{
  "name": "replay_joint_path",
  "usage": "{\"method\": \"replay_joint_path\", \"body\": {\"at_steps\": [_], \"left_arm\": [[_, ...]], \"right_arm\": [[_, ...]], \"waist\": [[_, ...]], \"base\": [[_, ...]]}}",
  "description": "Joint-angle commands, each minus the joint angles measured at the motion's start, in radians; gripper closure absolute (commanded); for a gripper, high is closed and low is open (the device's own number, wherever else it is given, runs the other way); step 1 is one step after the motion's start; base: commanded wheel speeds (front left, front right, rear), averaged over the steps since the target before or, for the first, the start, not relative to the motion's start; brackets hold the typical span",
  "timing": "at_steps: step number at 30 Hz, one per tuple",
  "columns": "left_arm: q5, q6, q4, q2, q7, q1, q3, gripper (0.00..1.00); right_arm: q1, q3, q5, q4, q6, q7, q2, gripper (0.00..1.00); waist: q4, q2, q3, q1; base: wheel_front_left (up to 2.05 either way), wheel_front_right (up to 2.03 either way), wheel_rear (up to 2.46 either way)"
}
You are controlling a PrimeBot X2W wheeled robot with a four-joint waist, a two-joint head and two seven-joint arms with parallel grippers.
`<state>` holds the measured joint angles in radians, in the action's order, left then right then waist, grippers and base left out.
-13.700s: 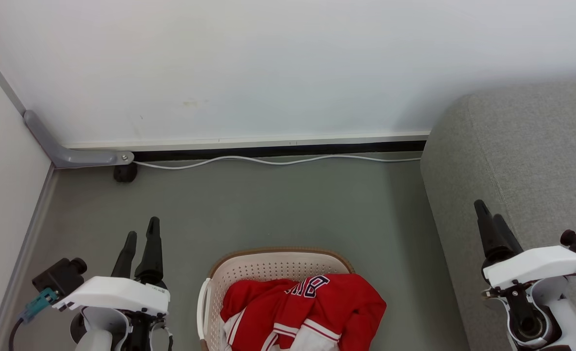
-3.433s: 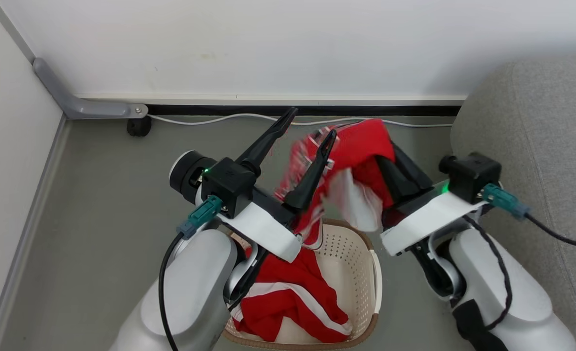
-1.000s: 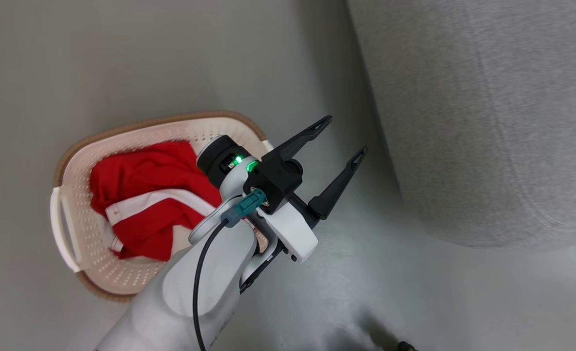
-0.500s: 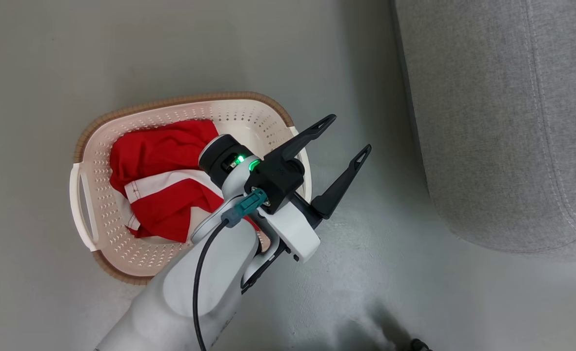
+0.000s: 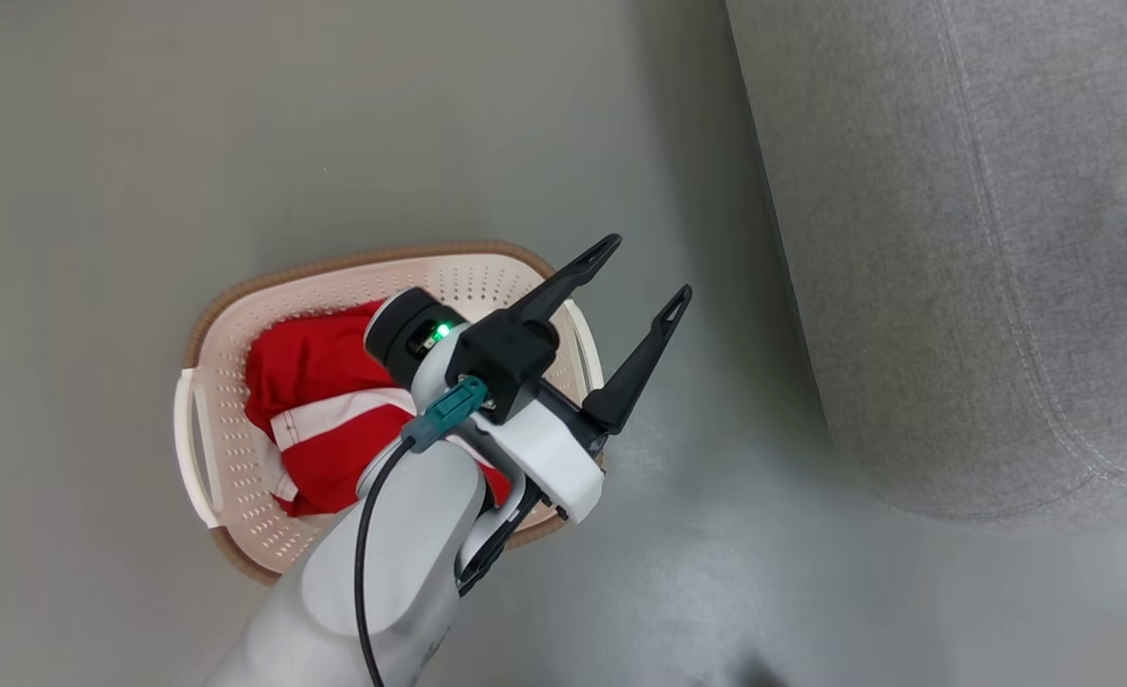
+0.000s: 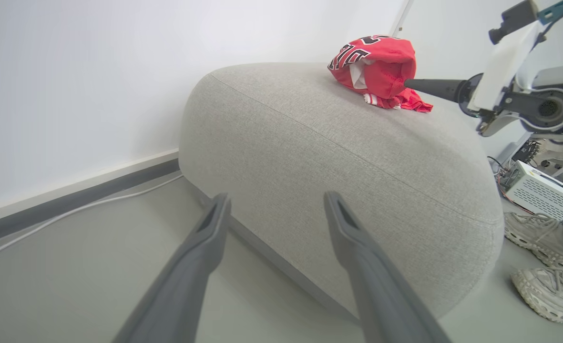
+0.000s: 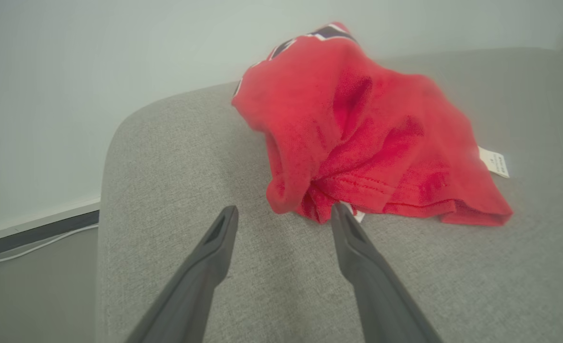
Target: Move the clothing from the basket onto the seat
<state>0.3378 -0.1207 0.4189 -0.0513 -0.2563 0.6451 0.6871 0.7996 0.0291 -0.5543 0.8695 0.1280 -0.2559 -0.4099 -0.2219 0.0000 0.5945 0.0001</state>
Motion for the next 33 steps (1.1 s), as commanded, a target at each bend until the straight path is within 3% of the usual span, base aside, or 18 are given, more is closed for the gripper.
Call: {"method": "replay_joint_path", "body": {"at_steps": [1, 8, 16, 23, 33], "left_arm": [[0.007, 0.014, -0.032, 0.001, -0.006, -0.028, -0.033, 0.0], [0.012, 0.045, -0.055, 0.001, -0.006, -0.11, -0.123, 0.0], [-0.012, 0.065, -0.071, 0.001, -0.006, -0.212, -0.292, 0.0], [-0.05, 0.079, -0.075, 0.001, -0.006, -0.276, -0.405, 0.0], [-0.098, 0.102, -0.067, 0.001, -0.006, -0.379, -0.566, 0.0]], "right_arm": [[-0.058, 0.031, -0.011, -0.049, 0.003, -0.006, -0.023, 0.0], [-0.131, 0.12, -0.047, -0.199, 0.003, -0.006, -0.003, 0.0], [-0.164, 0.201, -0.049, -0.3, 0.003, -0.006, 0.02, 0.0], [-0.2, 0.242, 0.006, -0.35, 0.003, -0.006, 0.042, 0.0], [-0.298, 0.227, 0.068, -0.399, 0.003, -0.006, 0.125, 0.0]], "waist": [[0.014, 0.0, -0.037, -0.0001], [0.062, 0.0, -0.141, -0.0001], [0.153, 0.0, -0.271, -0.0001], [0.209, 0.0, -0.354, -0.0001], [0.261, 0.0, -0.465, -0.0001]], "base": [[0.0, 0.0, 0.0], [0.0, 0.0, 0.0], [0.0, 0.0, 0.0], [0.0, 0.0, 0.0], [0.0, 0.0, 0.0]]}}
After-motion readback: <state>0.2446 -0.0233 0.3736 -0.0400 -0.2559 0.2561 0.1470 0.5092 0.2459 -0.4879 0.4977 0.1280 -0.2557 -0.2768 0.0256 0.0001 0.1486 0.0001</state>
